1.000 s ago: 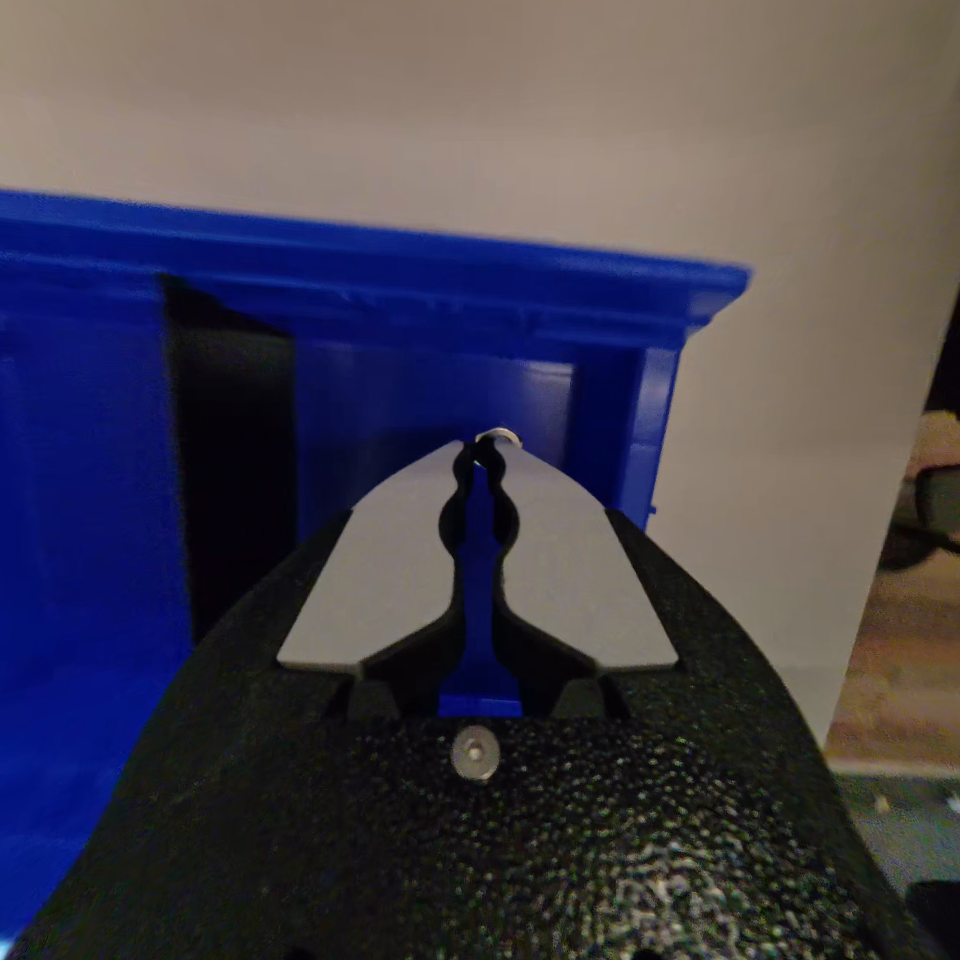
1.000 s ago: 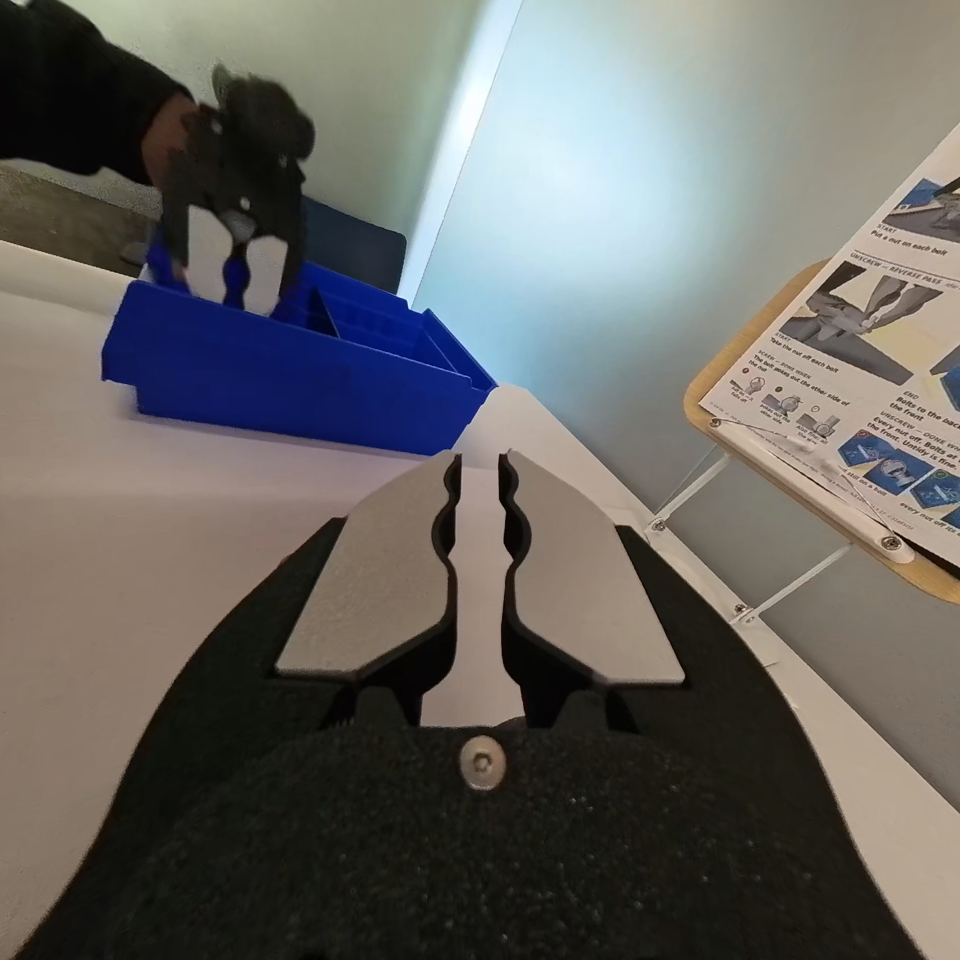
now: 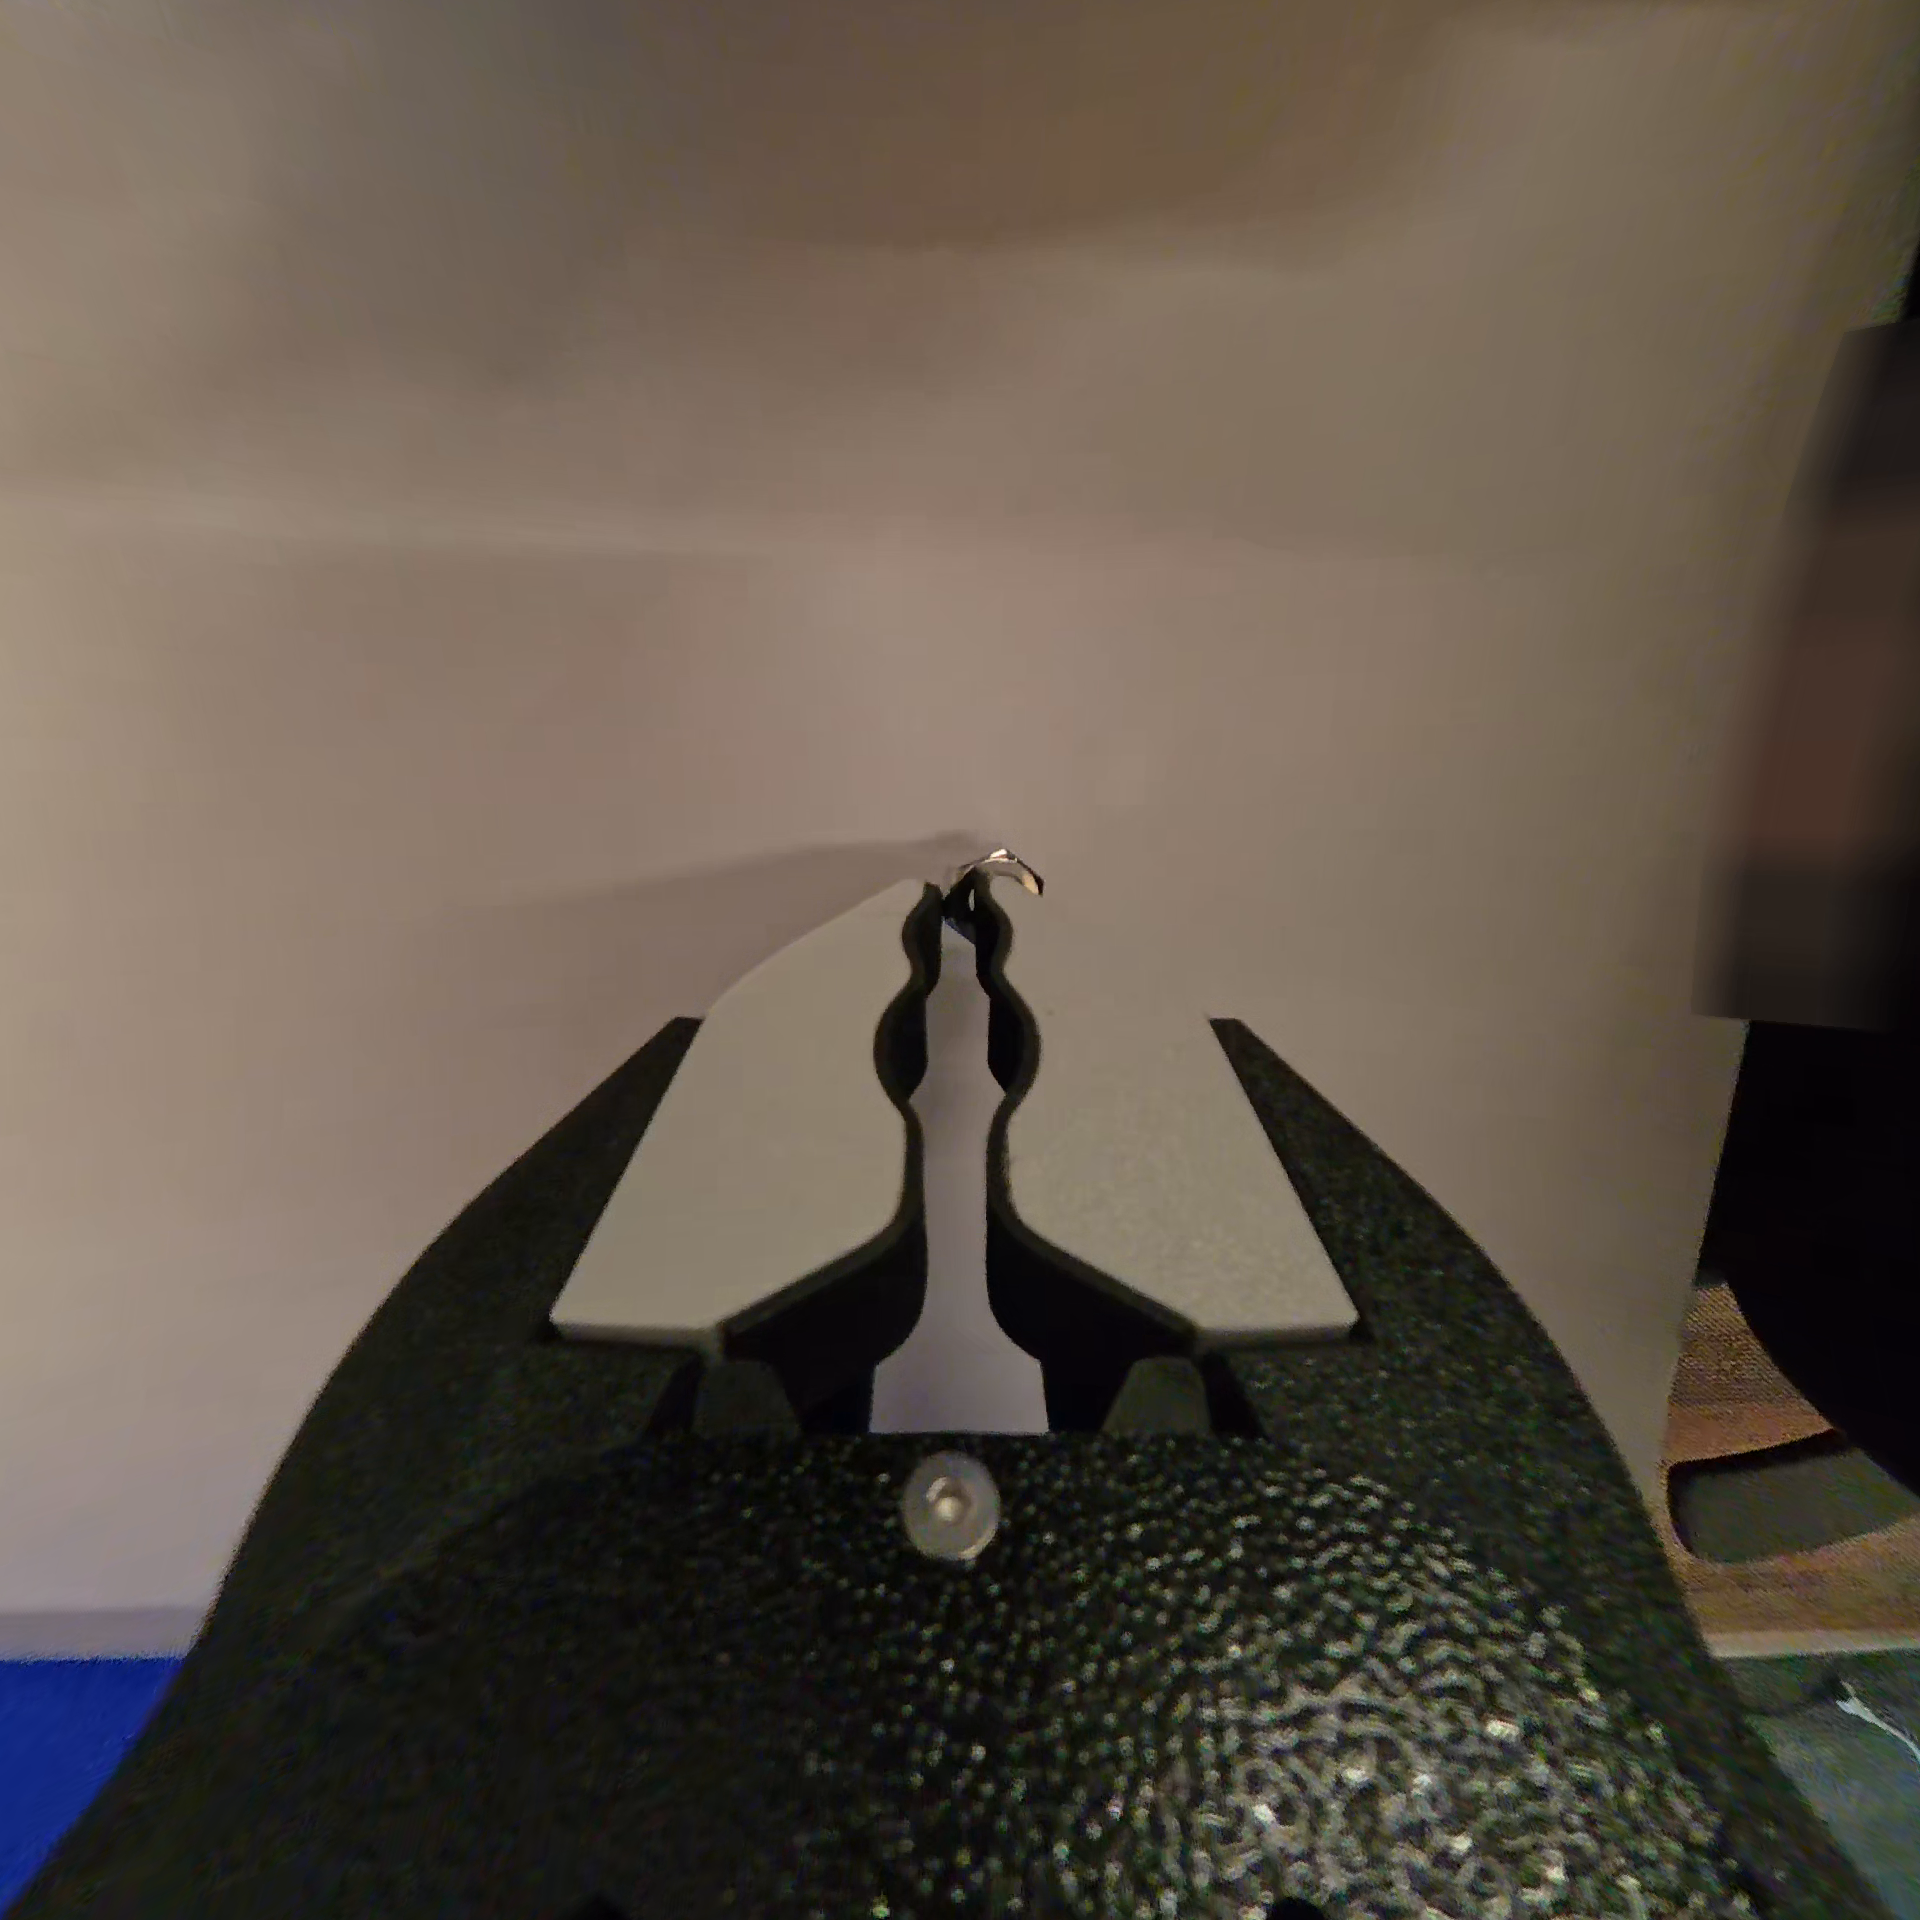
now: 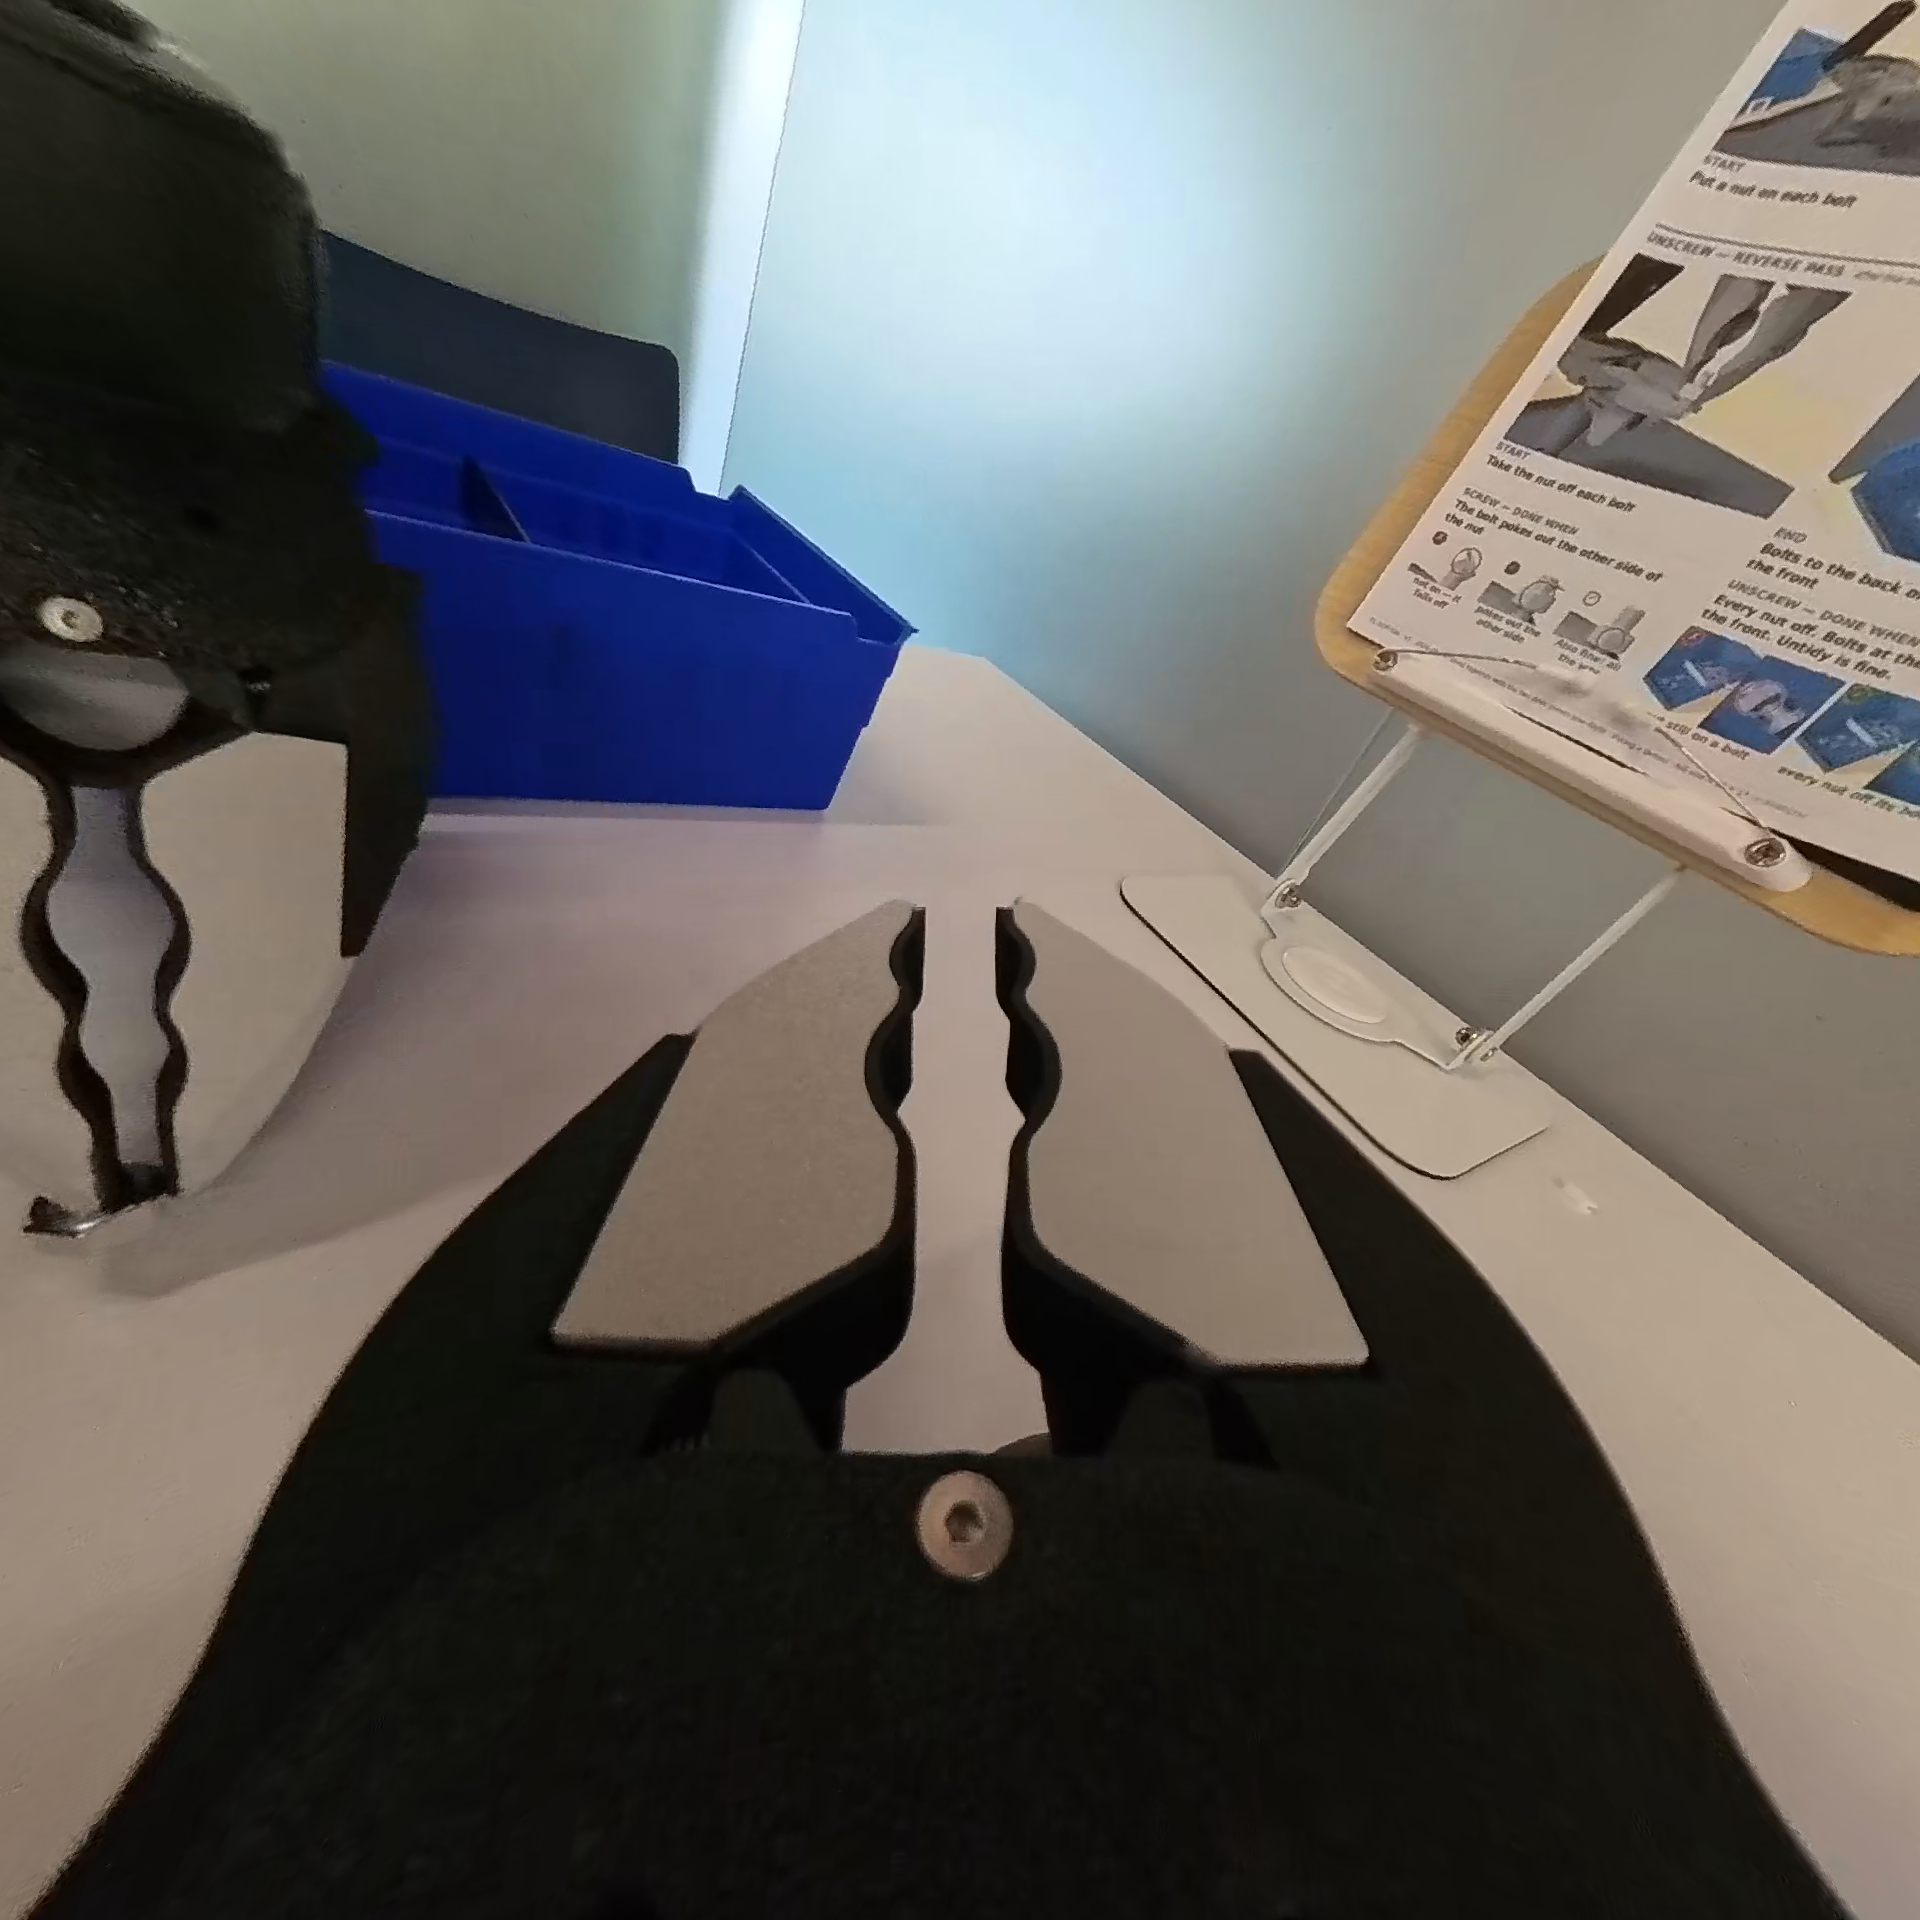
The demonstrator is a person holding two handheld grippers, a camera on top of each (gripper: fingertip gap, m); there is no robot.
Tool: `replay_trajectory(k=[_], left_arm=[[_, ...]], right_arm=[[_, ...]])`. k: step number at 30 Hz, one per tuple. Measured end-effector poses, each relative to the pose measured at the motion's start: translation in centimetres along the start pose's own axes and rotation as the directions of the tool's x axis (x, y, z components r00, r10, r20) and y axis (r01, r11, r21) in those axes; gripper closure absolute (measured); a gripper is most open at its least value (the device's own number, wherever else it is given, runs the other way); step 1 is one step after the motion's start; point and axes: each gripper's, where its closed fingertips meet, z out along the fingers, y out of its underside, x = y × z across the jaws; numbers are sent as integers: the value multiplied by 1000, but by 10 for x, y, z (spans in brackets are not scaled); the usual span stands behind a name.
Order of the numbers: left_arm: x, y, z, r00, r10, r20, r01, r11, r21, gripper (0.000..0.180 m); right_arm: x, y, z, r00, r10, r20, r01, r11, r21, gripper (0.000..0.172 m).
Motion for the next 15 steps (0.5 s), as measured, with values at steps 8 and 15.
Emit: replay_trajectory(k=[8,15], left_arm=[[1,1,0,1000,-10,13,10,1000,1,171],[-2,-7,-23,997,-52,52,47,995,88,169]], right_arm=[[1,-2,-1,1000,0,-8,0,1000,6,160],[1,-2,-2,1000,-4,-6,4,1000,5,160]])
